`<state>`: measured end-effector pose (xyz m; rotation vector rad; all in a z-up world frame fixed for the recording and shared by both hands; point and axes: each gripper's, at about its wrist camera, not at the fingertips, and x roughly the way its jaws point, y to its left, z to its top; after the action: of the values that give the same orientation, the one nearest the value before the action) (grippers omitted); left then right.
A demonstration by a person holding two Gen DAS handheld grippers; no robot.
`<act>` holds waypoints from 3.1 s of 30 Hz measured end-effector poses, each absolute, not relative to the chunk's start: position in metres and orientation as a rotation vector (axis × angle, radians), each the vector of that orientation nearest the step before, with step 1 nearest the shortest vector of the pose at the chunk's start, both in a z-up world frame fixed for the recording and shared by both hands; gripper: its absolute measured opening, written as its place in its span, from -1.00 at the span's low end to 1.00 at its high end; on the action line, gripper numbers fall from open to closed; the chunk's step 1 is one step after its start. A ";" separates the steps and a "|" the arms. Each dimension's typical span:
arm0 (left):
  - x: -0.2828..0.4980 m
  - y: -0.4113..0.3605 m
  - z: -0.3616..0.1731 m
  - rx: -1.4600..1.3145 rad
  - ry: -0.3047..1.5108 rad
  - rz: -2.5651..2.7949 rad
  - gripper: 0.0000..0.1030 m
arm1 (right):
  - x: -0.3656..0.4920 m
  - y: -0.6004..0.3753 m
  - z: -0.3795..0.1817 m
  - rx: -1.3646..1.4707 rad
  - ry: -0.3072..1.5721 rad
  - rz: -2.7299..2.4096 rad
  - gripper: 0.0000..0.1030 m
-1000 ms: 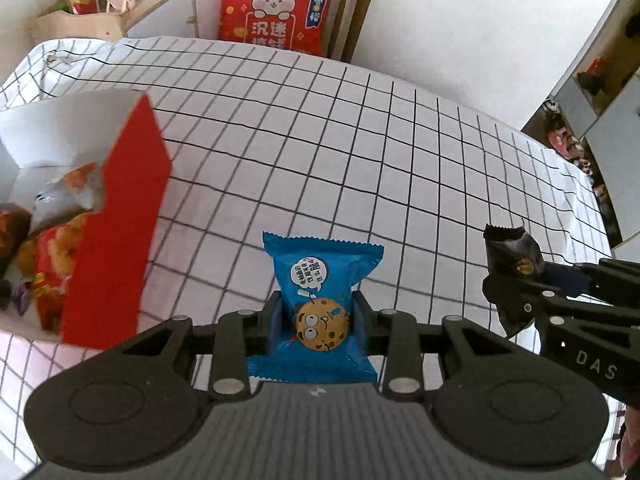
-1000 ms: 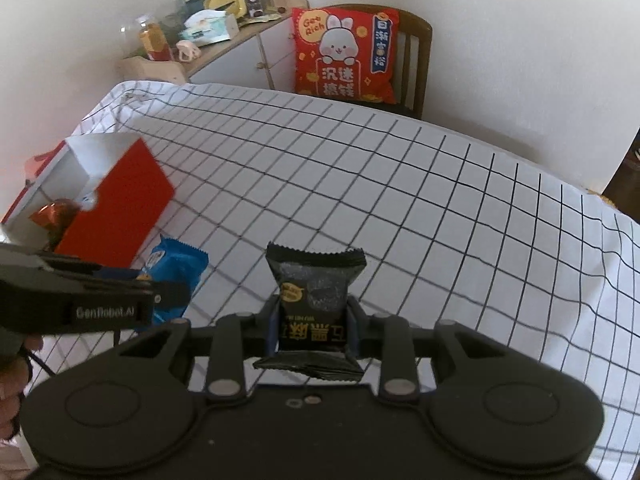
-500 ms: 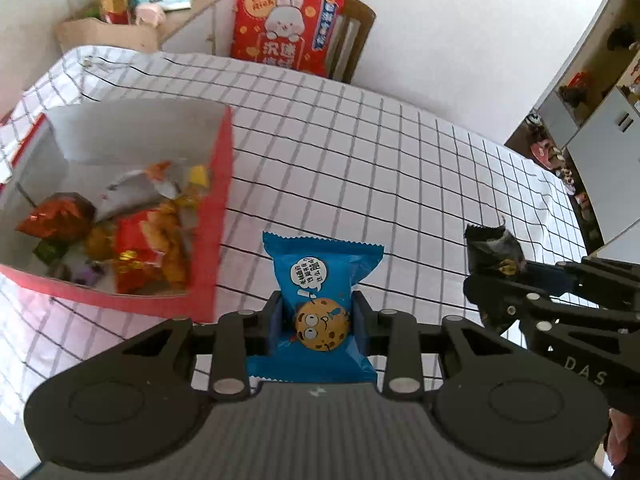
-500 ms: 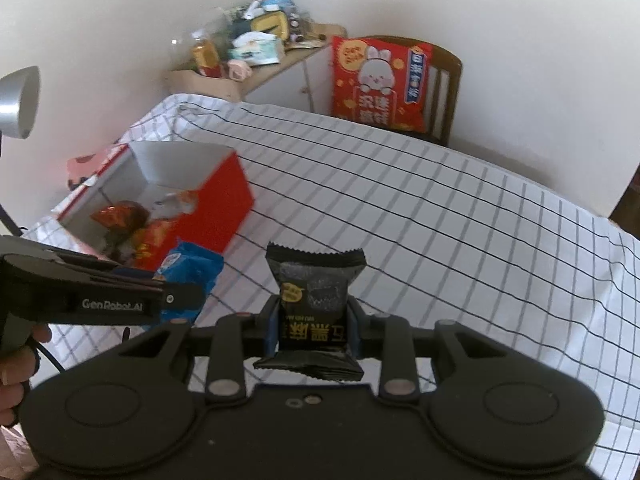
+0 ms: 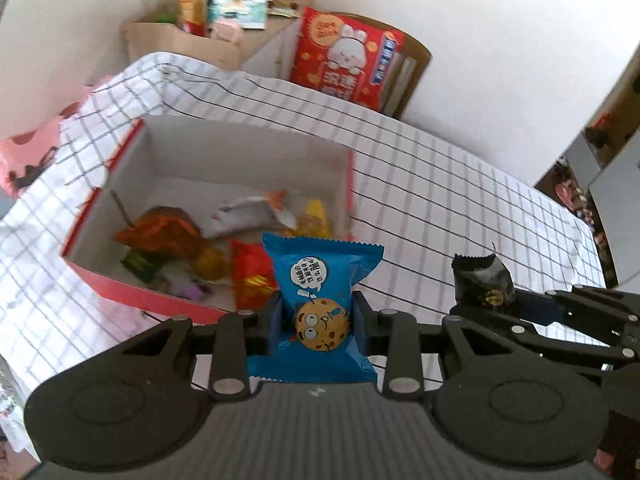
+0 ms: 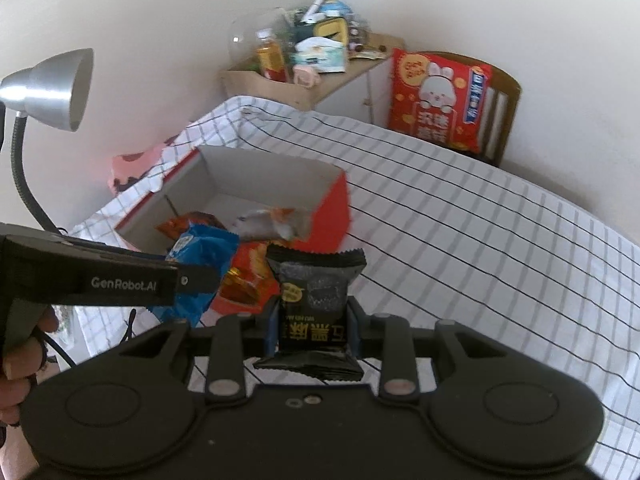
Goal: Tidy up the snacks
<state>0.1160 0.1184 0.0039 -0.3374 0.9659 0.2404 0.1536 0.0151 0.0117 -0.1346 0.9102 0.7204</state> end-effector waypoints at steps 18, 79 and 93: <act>0.143 0.224 -0.008 -0.325 0.972 0.373 -0.34 | 0.188 0.125 -0.013 -0.185 0.935 0.720 -0.39; 0.110 0.208 -0.015 -0.296 0.861 0.382 0.31 | 0.166 0.105 0.005 -0.125 0.819 0.828 0.77; 0.073 0.179 0.007 -0.272 0.765 0.336 0.64 | 0.135 0.053 0.027 0.019 0.714 0.790 0.99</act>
<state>0.0726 0.1789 0.0069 -0.2723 0.7648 0.3362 0.1349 0.0532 0.0271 0.0193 0.7143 0.7903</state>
